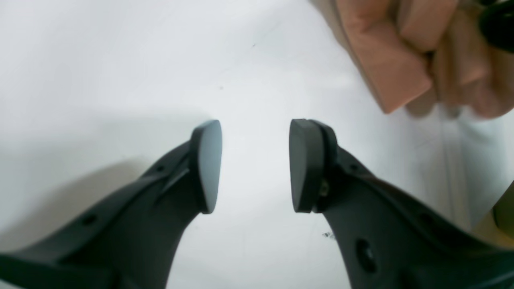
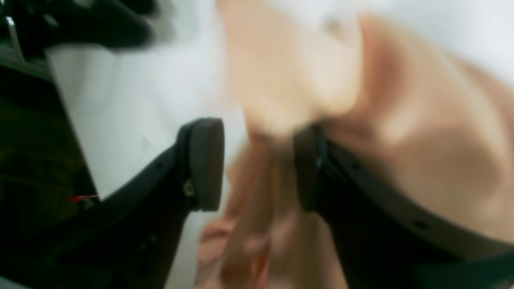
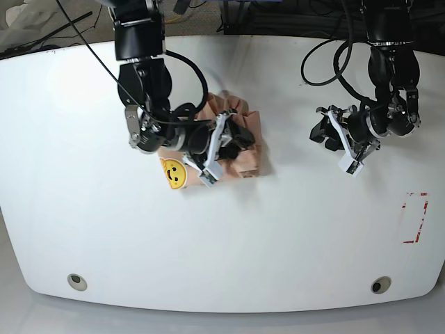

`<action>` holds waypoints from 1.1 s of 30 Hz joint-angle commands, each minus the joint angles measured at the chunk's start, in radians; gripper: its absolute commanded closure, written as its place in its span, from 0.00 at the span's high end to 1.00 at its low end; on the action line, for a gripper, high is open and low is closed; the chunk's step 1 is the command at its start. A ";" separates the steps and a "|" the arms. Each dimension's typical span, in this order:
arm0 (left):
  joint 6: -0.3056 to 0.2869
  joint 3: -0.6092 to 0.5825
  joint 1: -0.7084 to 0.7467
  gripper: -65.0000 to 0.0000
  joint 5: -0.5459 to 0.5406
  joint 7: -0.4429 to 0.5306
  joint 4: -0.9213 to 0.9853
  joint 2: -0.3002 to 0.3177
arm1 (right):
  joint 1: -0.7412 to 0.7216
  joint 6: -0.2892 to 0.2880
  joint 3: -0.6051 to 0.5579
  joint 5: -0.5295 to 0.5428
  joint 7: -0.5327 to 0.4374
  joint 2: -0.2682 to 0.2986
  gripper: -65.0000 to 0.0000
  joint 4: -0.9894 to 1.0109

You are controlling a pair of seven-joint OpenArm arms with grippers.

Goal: Fold the T-shirt properly

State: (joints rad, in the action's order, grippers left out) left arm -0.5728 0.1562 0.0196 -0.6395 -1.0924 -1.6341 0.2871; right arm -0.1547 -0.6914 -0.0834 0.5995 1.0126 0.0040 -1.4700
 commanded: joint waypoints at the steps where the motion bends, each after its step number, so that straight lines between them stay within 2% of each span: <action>1: -0.003 0.004 -0.014 0.38 -0.018 0.018 -0.021 0.013 | -0.081 -0.007 -0.023 0.027 -0.065 -0.049 0.40 0.056; 7: -0.003 0.004 -0.013 0.38 -0.018 0.018 -0.022 0.013 | -0.179 0.057 -0.026 0.029 -0.090 -0.103 0.40 0.150; 13: -0.003 0.003 -0.011 0.38 -0.016 0.018 -0.067 0.013 | -0.188 0.055 -0.025 0.038 -0.085 -0.092 0.40 0.087; 17: -0.003 -0.020 -0.019 0.38 -0.016 0.018 -0.101 0.011 | -0.133 0.054 -0.023 0.040 -0.034 -0.020 0.40 -0.041; 22: 0.003 -0.085 -0.065 0.38 -0.009 0.019 -0.097 0.011 | -0.024 0.052 -0.026 0.040 0.030 0.029 0.40 -0.189; 28: -0.002 -0.149 -0.125 0.39 0.149 0.021 -0.097 -0.018 | 0.117 0.052 -0.054 0.081 0.032 0.104 0.41 -0.266; 33: -0.003 -0.154 -0.139 0.39 0.205 0.021 -0.097 -0.073 | 0.186 0.060 -0.051 0.084 0.030 0.147 0.58 -0.355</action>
State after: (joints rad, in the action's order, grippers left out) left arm -0.5728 -0.0006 -0.1043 -0.4259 -1.0874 -1.7149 0.2222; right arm 0.0437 -0.6281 -0.1390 0.6586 1.0767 0.1307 -1.7706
